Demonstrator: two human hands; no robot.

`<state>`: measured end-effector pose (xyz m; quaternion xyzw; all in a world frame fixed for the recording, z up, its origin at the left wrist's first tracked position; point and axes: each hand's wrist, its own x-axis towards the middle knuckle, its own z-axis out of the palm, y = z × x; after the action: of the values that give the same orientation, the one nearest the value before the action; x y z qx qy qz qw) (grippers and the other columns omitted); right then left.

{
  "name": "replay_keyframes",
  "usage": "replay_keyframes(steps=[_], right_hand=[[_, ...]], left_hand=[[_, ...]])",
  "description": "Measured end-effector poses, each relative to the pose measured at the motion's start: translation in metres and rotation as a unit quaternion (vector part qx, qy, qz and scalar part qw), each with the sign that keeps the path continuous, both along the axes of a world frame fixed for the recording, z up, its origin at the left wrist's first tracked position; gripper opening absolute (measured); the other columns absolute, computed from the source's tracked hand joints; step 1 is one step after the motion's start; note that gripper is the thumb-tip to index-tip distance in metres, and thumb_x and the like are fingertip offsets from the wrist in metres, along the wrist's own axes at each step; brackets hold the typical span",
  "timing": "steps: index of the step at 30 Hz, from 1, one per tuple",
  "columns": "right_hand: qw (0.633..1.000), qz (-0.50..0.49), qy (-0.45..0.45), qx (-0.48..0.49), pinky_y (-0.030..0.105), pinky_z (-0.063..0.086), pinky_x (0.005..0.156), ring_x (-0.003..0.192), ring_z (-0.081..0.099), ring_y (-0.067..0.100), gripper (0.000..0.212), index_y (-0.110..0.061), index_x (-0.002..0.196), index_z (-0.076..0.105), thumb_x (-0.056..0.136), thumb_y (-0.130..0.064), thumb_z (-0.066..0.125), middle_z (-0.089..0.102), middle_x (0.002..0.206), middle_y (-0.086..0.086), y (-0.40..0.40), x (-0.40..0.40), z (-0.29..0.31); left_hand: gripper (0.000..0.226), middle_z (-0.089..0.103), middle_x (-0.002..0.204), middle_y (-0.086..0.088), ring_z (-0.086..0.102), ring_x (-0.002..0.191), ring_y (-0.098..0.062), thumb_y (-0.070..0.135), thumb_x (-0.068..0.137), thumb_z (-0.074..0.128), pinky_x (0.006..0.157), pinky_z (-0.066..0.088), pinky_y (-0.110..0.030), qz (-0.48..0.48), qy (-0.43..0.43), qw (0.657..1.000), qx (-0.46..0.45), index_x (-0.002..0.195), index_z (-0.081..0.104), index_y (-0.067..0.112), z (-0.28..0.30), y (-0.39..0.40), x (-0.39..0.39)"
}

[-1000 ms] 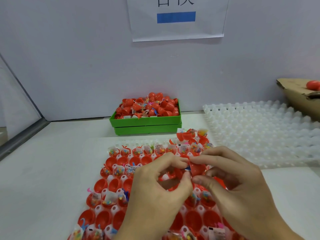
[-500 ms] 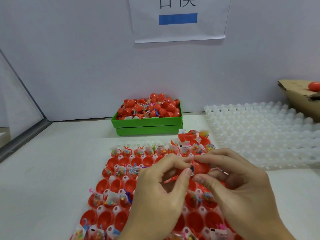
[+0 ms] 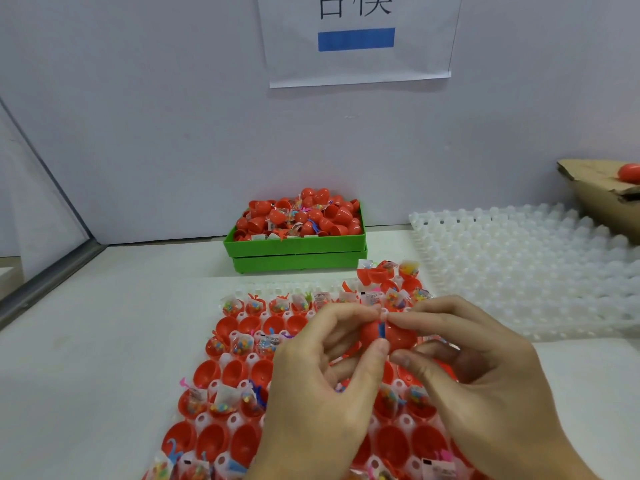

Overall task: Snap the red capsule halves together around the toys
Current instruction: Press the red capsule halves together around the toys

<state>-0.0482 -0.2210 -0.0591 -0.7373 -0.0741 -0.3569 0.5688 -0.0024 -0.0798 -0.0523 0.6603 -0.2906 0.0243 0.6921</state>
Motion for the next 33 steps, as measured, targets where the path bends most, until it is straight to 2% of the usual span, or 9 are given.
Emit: replay_keyframes(steps=[3, 6, 10, 13, 19, 22, 25, 31, 33], right_hand=[[1.0, -0.002, 0.006, 0.021, 0.02, 0.055, 0.066, 0.069, 0.07, 0.017, 0.04, -0.031, 0.096, 0.078, 0.067, -0.004, 0.076, 0.067, 0.095, -0.006, 0.0, -0.001, 0.002], [0.999, 0.013, 0.024, 0.03, 0.025, 0.058, 0.07, 0.078, 0.072, 0.02, 0.046, -0.028, 0.098, 0.078, 0.067, 0.007, 0.083, 0.071, 0.094, 0.001, -0.001, -0.002, 0.004], [0.993, 0.045, 0.054, 0.09, 0.025, 0.06, 0.073, 0.079, 0.074, 0.023, 0.04, -0.024, 0.095, 0.079, 0.059, -0.007, 0.078, 0.074, 0.091, 0.008, -0.001, -0.005, 0.01], [0.987, 0.045, 0.094, 0.121, 0.022, 0.059, 0.069, 0.073, 0.075, 0.018, 0.035, -0.033, 0.085, 0.081, 0.056, -0.015, 0.078, 0.077, 0.079, 0.004, 0.0, -0.006, 0.014], [0.982, 0.042, 0.123, 0.139, 0.016, 0.056, 0.062, 0.071, 0.075, 0.014, 0.045, -0.03, 0.078, 0.081, 0.065, 0.013, 0.076, 0.077, 0.074, 0.001, 0.0, -0.008, 0.019], [0.98, 0.037, 0.13, 0.148, 0.014, 0.056, 0.06, 0.068, 0.075, 0.011, 0.045, -0.028, 0.074, 0.081, 0.066, 0.016, 0.075, 0.077, 0.073, 0.001, 0.003, -0.009, 0.022], [0.98, 0.023, 0.134, 0.146, 0.015, 0.054, 0.056, 0.054, 0.069, 0.007, 0.044, -0.028, 0.074, 0.081, 0.066, 0.015, 0.076, 0.076, 0.068, 0.002, 0.005, -0.009, 0.023], [0.981, 0.023, 0.134, 0.141, 0.016, 0.054, 0.055, 0.052, 0.066, 0.007, 0.047, -0.031, 0.078, 0.081, 0.068, 0.014, 0.075, 0.076, 0.07, 0.005, 0.005, -0.008, 0.018], [0.981, 0.027, 0.132, 0.143, 0.014, 0.054, 0.06, 0.06, 0.071, 0.008, 0.048, -0.031, 0.079, 0.081, 0.068, 0.016, 0.074, 0.077, 0.075, 0.003, 0.005, -0.008, 0.017]], left_hand=[[0.039, 0.075, 0.108, 0.004, 0.07, 0.107, -0.013, -0.003, 0.072, 0.074, 0.086, 0.056, -0.022, -0.036, 0.016, 0.999, -0.001, 0.103, 0.071, 0.021, 0.001, 0.001, 0.002], [0.046, 0.077, 0.1, 0.004, 0.072, 0.099, -0.012, -0.013, 0.067, 0.08, 0.08, 0.056, -0.019, -0.033, 0.023, 0.999, 0.012, 0.099, 0.075, 0.021, 0.004, 0.004, 0.006], [0.039, 0.078, 0.093, 0.008, 0.073, 0.093, -0.007, 0.012, 0.061, 0.08, 0.077, 0.056, -0.015, -0.025, 0.023, 0.999, 0.027, 0.095, 0.08, 0.032, 0.011, 0.007, 0.008], [0.039, 0.078, 0.091, 0.01, 0.073, 0.092, -0.005, 0.018, 0.059, 0.08, 0.076, 0.056, -0.014, -0.03, 0.025, 0.999, 0.032, 0.091, 0.079, 0.039, 0.014, 0.008, 0.008], [0.039, 0.078, 0.087, 0.009, 0.074, 0.086, -0.007, 0.016, 0.057, 0.079, 0.072, 0.056, -0.013, -0.032, 0.045, 0.998, 0.021, 0.088, 0.079, 0.039, 0.013, 0.005, 0.006], [0.037, 0.078, 0.086, 0.01, 0.074, 0.087, -0.005, 0.016, 0.056, 0.079, 0.073, 0.055, -0.012, -0.012, 0.04, 0.999, 0.019, 0.082, 0.079, 0.043, 0.012, 0.004, 0.005], [0.037, 0.077, 0.085, 0.012, 0.073, 0.086, -0.003, 0.017, 0.056, 0.078, 0.072, 0.055, -0.011, 0.009, 0.035, 0.999, 0.015, 0.082, 0.078, 0.043, 0.012, 0.003, 0.003], [0.036, 0.077, 0.084, 0.015, 0.072, 0.085, 0.001, 0.018, 0.054, 0.078, 0.073, 0.054, -0.009, 0.027, 0.036, 0.999, 0.027, 0.083, 0.078, 0.039, 0.014, 0.002, 0.001], [0.036, 0.076, 0.084, 0.018, 0.071, 0.085, 0.004, 0.02, 0.054, 0.078, 0.073, 0.053, -0.008, 0.034, 0.025, 0.999, 0.033, 0.084, 0.077, 0.04, 0.014, 0.003, 0.0]])
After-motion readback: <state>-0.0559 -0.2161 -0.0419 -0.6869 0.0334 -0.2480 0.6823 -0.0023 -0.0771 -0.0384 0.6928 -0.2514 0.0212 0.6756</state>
